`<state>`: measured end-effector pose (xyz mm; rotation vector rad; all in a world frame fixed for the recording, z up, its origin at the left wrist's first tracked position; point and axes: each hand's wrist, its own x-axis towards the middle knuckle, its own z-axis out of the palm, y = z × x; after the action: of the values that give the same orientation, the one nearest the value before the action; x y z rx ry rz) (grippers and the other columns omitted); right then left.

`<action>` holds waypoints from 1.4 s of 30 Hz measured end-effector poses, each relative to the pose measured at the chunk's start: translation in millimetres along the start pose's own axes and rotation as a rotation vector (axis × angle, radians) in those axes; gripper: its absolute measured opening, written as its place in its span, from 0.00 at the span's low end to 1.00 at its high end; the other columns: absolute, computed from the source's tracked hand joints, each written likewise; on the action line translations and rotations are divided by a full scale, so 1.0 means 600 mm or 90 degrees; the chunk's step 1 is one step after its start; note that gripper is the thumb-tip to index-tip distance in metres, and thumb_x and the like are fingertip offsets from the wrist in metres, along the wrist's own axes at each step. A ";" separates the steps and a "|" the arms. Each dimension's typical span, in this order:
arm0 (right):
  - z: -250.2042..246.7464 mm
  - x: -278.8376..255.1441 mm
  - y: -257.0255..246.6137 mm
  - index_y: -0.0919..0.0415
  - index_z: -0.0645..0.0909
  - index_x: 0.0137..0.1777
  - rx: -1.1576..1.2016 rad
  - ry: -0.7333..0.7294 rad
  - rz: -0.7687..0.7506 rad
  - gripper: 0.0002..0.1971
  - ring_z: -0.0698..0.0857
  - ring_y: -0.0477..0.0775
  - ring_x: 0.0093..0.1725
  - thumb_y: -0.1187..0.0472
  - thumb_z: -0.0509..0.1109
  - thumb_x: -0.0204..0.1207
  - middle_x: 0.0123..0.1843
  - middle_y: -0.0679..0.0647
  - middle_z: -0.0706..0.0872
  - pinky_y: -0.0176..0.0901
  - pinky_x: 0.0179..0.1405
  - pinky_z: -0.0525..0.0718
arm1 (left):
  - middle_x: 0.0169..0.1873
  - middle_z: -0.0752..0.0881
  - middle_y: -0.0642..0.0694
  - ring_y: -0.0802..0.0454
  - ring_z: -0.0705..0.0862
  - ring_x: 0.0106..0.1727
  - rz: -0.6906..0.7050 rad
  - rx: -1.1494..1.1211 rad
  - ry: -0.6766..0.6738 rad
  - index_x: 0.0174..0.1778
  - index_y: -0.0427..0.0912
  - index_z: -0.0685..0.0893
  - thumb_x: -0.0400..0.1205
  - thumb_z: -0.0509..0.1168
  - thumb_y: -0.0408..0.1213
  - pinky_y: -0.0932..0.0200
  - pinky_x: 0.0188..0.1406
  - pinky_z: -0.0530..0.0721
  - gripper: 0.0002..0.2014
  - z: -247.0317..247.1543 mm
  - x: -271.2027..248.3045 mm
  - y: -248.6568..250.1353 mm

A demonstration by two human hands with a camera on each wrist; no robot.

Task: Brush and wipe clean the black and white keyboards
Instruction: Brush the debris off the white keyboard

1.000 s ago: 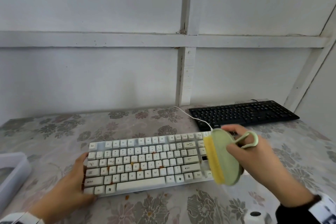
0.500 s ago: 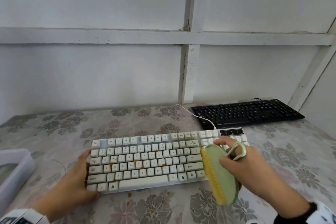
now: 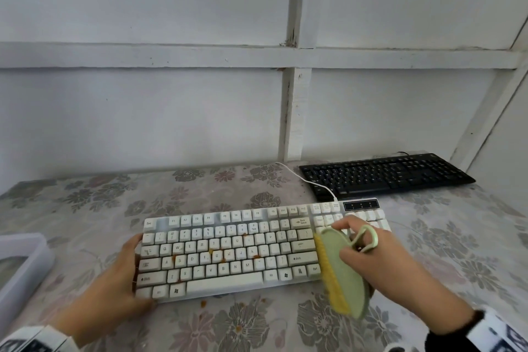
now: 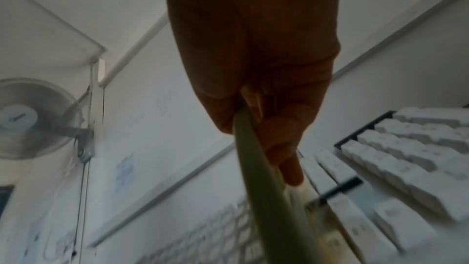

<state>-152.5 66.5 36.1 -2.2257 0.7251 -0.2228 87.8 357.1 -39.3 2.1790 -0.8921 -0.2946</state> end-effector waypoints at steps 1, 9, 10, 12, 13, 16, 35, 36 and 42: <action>-0.009 -0.004 -0.003 0.41 0.78 0.49 0.007 -0.004 0.002 0.14 0.73 0.47 0.25 0.65 0.64 0.75 0.31 0.53 0.81 0.36 0.21 0.71 | 0.57 0.79 0.54 0.54 0.85 0.52 0.000 -0.008 -0.001 0.45 0.97 0.48 0.47 0.75 0.55 0.53 0.56 0.83 0.47 0.000 0.000 -0.003; -0.012 0.022 -0.021 0.41 0.77 0.57 0.061 0.113 -0.050 0.19 0.75 0.50 0.27 0.67 0.63 0.75 0.35 0.54 0.84 0.45 0.22 0.74 | 0.56 0.79 0.55 0.55 0.85 0.52 -0.023 -0.017 -0.005 0.44 0.97 0.47 0.44 0.78 0.57 0.51 0.57 0.83 0.50 0.001 0.002 -0.013; -0.003 0.022 -0.016 0.41 0.76 0.57 0.050 0.104 -0.051 0.19 0.73 0.49 0.25 0.67 0.63 0.75 0.32 0.53 0.82 0.43 0.21 0.72 | 0.56 0.79 0.56 0.56 0.85 0.52 -0.022 -0.015 -0.007 0.44 0.97 0.47 0.45 0.77 0.56 0.52 0.57 0.83 0.49 0.001 0.002 -0.013; 0.010 0.013 -0.004 0.40 0.75 0.54 0.029 0.067 -0.045 0.17 0.69 0.47 0.24 0.67 0.63 0.76 0.28 0.52 0.77 0.39 0.20 0.68 | 0.56 0.80 0.56 0.57 0.85 0.52 -0.026 -0.014 -0.018 0.46 0.97 0.47 0.48 0.76 0.55 0.52 0.56 0.84 0.49 0.000 0.001 -0.014; 0.012 0.005 0.001 0.40 0.75 0.53 0.027 0.041 -0.038 0.17 0.68 0.47 0.24 0.67 0.63 0.76 0.28 0.52 0.76 0.37 0.20 0.67 | 0.56 0.80 0.56 0.56 0.86 0.52 -0.029 -0.017 -0.022 0.48 0.95 0.48 0.48 0.76 0.55 0.51 0.57 0.84 0.49 -0.001 0.001 -0.015; -0.002 -0.014 0.007 0.43 0.77 0.51 0.039 -0.022 0.004 0.15 0.72 0.48 0.27 0.67 0.63 0.76 0.32 0.54 0.79 0.36 0.22 0.70 | 0.57 0.80 0.53 0.55 0.86 0.51 -0.031 -0.029 -0.029 0.58 0.83 0.53 0.48 0.76 0.55 0.51 0.56 0.84 0.49 0.000 0.001 -0.012; 0.019 0.013 -0.018 0.43 0.78 0.51 0.072 0.040 -0.022 0.15 0.73 0.48 0.24 0.66 0.63 0.74 0.27 0.52 0.79 0.45 0.23 0.75 | 0.61 0.79 0.55 0.54 0.85 0.56 -0.002 -0.023 -0.012 0.53 0.92 0.52 0.51 0.78 0.53 0.47 0.60 0.83 0.48 0.002 0.003 -0.024; 0.020 0.005 -0.014 0.44 0.78 0.51 0.076 0.014 -0.012 0.14 0.73 0.47 0.23 0.67 0.63 0.75 0.27 0.50 0.78 0.43 0.22 0.75 | 0.60 0.80 0.55 0.55 0.85 0.55 -0.004 -0.023 -0.014 0.53 0.92 0.52 0.51 0.78 0.52 0.47 0.59 0.84 0.48 0.002 0.003 -0.025; -0.014 -0.013 -0.034 0.45 0.81 0.49 0.111 0.028 -0.036 0.15 0.75 0.47 0.27 0.68 0.64 0.75 0.34 0.60 0.81 0.37 0.19 0.73 | 0.58 0.81 0.55 0.55 0.86 0.53 -0.009 -0.016 -0.010 0.50 0.94 0.50 0.50 0.76 0.52 0.49 0.58 0.83 0.48 0.001 0.002 -0.017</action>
<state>-153.4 77.0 56.8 -2.0817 0.6409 -0.3508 93.2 360.7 -46.9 2.1630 -0.8777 -0.3278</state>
